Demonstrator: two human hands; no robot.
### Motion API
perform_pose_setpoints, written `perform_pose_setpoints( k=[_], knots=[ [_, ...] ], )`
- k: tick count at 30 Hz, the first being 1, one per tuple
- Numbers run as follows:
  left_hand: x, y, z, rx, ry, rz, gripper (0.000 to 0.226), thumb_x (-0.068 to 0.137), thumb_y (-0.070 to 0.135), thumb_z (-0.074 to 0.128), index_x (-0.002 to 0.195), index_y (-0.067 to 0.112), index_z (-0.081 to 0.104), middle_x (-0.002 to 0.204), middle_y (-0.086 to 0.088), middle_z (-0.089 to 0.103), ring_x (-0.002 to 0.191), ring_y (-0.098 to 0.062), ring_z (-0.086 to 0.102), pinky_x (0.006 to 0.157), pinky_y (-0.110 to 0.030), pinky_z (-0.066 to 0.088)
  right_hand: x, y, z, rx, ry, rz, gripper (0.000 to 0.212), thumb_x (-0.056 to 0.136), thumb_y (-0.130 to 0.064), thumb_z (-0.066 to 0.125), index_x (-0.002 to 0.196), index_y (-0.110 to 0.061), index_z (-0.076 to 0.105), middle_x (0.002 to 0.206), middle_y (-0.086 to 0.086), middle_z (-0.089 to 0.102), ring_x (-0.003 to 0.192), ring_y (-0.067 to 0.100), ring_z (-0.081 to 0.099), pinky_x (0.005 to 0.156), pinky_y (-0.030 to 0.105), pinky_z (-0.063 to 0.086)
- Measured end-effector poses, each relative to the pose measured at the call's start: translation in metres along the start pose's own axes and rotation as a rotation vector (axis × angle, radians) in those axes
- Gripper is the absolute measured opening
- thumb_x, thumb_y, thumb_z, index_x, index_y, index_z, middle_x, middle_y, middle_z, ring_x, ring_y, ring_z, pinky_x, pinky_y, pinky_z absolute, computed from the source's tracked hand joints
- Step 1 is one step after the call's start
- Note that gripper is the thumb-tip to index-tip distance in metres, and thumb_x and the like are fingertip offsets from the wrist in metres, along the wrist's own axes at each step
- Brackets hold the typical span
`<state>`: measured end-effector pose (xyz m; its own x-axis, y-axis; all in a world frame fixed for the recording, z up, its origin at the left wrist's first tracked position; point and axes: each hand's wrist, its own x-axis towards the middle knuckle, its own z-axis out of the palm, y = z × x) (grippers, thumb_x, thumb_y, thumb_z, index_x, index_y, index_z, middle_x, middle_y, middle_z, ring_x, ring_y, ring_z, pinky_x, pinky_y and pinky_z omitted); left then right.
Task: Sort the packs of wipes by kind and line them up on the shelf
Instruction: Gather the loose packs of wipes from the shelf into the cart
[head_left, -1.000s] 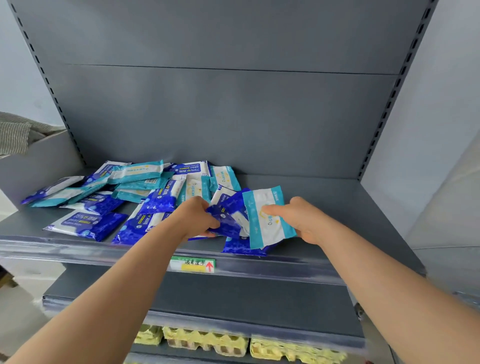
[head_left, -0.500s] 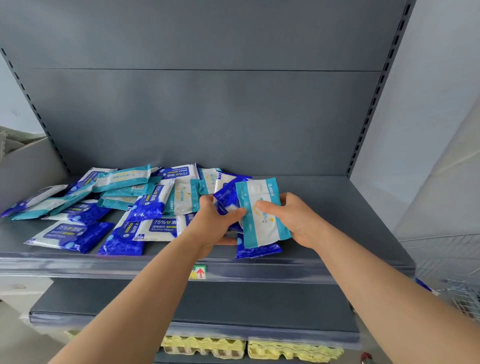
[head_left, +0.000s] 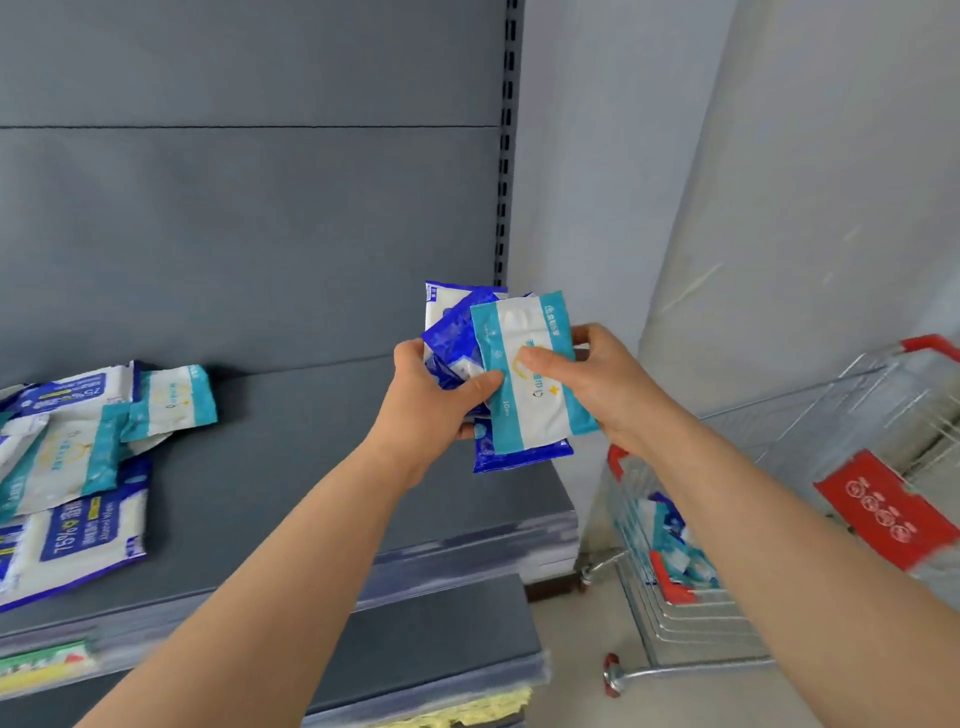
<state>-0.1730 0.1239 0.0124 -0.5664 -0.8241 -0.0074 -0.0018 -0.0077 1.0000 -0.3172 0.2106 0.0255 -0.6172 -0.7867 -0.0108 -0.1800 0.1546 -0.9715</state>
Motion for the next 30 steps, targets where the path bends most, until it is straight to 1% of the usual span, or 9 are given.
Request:
perform_pose_setpoints(
  k=[2, 6, 8, 10, 13, 17, 19, 24, 30],
  knots=[
    [0.012, -0.003, 0.05, 0.014, -0.037, -0.012, 0.052, 0.083, 0.019, 0.073, 0.12, 0.02, 0.035, 0.108, 0.006, 0.061, 0.085, -0.01, 0.069, 0.063, -0.03, 0.061, 0.008, 0.014, -0.048, -0.03, 0.03, 0.01, 0.049, 0.081, -0.04, 0.072, 0.115, -0.018, 0.045, 0.106, -0.002, 0.062, 0.091, 0.013, 0.066, 0.077, 0.036, 0.057],
    [0.035, -0.018, 0.156, -0.005, -0.101, -0.07, 0.052, 0.083, 0.017, 0.073, 0.118, 0.022, 0.035, 0.109, 0.005, 0.061, 0.084, -0.01, 0.069, 0.062, -0.03, 0.06, 0.026, 0.049, -0.148, -0.03, 0.056, 0.069, 0.049, 0.084, -0.041, 0.068, 0.118, -0.017, 0.044, 0.108, 0.0, 0.063, 0.094, 0.016, 0.067, 0.082, 0.04, 0.057],
    [0.046, -0.03, 0.206, -0.015, -0.126, -0.112, 0.052, 0.083, 0.016, 0.073, 0.117, 0.023, 0.034, 0.109, 0.005, 0.06, 0.086, -0.011, 0.068, 0.063, -0.032, 0.061, 0.038, 0.072, -0.192, -0.015, 0.058, 0.121, 0.042, 0.088, -0.034, 0.064, 0.118, -0.015, 0.043, 0.108, 0.003, 0.063, 0.094, 0.017, 0.066, 0.081, 0.04, 0.057],
    [0.058, -0.048, 0.249, -0.042, -0.138, -0.156, 0.052, 0.084, 0.014, 0.073, 0.115, 0.024, 0.033, 0.105, 0.005, 0.061, 0.08, -0.011, 0.069, 0.062, -0.032, 0.061, 0.052, 0.098, -0.231, 0.016, 0.047, 0.175, 0.034, 0.091, -0.026, 0.06, 0.117, -0.013, 0.042, 0.11, 0.007, 0.063, 0.092, 0.017, 0.066, 0.076, 0.038, 0.056],
    [0.077, -0.083, 0.302, -0.035, -0.153, -0.247, 0.054, 0.083, 0.018, 0.074, 0.117, 0.024, 0.033, 0.112, 0.0, 0.061, 0.084, -0.013, 0.07, 0.063, -0.034, 0.061, 0.074, 0.143, -0.275, 0.048, 0.024, 0.272, 0.031, 0.092, -0.02, 0.057, 0.117, -0.011, 0.042, 0.11, 0.008, 0.064, 0.091, 0.017, 0.066, 0.07, 0.034, 0.055],
    [0.113, -0.141, 0.354, -0.023, -0.15, -0.368, 0.055, 0.082, 0.019, 0.074, 0.12, 0.023, 0.034, 0.123, -0.003, 0.059, 0.097, -0.019, 0.069, 0.073, -0.041, 0.061, 0.113, 0.213, -0.314, 0.103, 0.018, 0.403, 0.031, 0.091, -0.017, 0.06, 0.117, -0.011, 0.044, 0.112, 0.011, 0.064, 0.095, 0.021, 0.066, 0.08, 0.039, 0.056],
    [0.134, -0.172, 0.376, -0.014, -0.139, -0.428, 0.054, 0.082, 0.019, 0.074, 0.12, 0.024, 0.035, 0.126, -0.003, 0.058, 0.101, -0.022, 0.068, 0.073, -0.042, 0.061, 0.134, 0.248, -0.327, 0.124, 0.013, 0.465, 0.033, 0.09, -0.015, 0.061, 0.119, -0.011, 0.044, 0.111, 0.011, 0.064, 0.093, 0.02, 0.066, 0.08, 0.039, 0.056],
    [0.189, -0.252, 0.424, -0.031, -0.119, -0.562, 0.058, 0.08, 0.015, 0.076, 0.122, 0.022, 0.036, 0.121, -0.004, 0.061, 0.09, -0.021, 0.07, 0.071, -0.04, 0.061, 0.193, 0.336, -0.352, 0.171, -0.003, 0.583, 0.039, 0.088, -0.007, 0.065, 0.121, -0.014, 0.044, 0.113, 0.01, 0.064, 0.099, 0.025, 0.066, 0.087, 0.046, 0.055],
    [0.235, -0.353, 0.463, -0.043, -0.044, -0.681, 0.064, 0.078, 0.011, 0.077, 0.124, 0.026, 0.035, 0.122, -0.002, 0.06, 0.097, -0.021, 0.069, 0.069, -0.038, 0.061, 0.253, 0.444, -0.361, 0.057, -0.064, 0.625, 0.043, 0.084, -0.012, 0.07, 0.118, -0.02, 0.045, 0.111, 0.006, 0.063, 0.088, 0.017, 0.068, 0.067, 0.033, 0.057]
  ],
)
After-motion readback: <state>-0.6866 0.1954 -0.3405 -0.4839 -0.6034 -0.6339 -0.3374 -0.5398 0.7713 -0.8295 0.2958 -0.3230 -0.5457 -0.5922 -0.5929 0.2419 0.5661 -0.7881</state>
